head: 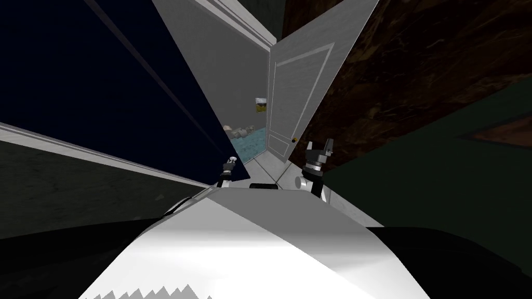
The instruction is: Pull the door open
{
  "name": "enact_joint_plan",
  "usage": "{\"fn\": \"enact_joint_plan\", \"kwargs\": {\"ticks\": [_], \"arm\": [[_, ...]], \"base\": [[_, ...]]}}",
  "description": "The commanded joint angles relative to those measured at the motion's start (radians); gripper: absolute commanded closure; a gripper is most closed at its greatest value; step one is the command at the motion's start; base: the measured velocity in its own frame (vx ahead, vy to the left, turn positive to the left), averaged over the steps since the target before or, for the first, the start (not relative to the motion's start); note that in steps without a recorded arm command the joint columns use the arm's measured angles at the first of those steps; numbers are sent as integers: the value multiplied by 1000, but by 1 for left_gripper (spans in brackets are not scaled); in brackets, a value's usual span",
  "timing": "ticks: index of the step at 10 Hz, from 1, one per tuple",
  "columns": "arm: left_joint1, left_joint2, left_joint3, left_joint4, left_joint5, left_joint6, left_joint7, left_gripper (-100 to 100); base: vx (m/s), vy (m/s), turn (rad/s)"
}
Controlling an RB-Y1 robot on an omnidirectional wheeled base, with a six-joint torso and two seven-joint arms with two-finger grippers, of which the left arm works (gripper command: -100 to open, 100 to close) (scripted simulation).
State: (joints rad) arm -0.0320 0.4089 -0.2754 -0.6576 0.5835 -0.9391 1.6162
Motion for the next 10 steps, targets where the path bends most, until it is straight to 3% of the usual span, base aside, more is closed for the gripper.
{"fn": "enact_joint_plan", "kwargs": {"ticks": [1,3,4,5,8,9,10], "arm": [[32,9,-14,-31,-3,30,7,100],[45,23,-42,-37,-16,23,32,100],[37,29,-25,-62,-10,21,19,100],[70,52,-53,-74,-25,-12,46,100],[118,85,-93,-87,-46,-58,84,100],[118,85,-93,-87,-46,-58,84,100],[136,97,-108,-91,-54,-75,98,100]], "base": [[-199,35,-78],[-192,36,-77],[-99,8,-21],[-79,2,-18],[-91,5,-2],[-67,7,0],[-60,11,0]]}}
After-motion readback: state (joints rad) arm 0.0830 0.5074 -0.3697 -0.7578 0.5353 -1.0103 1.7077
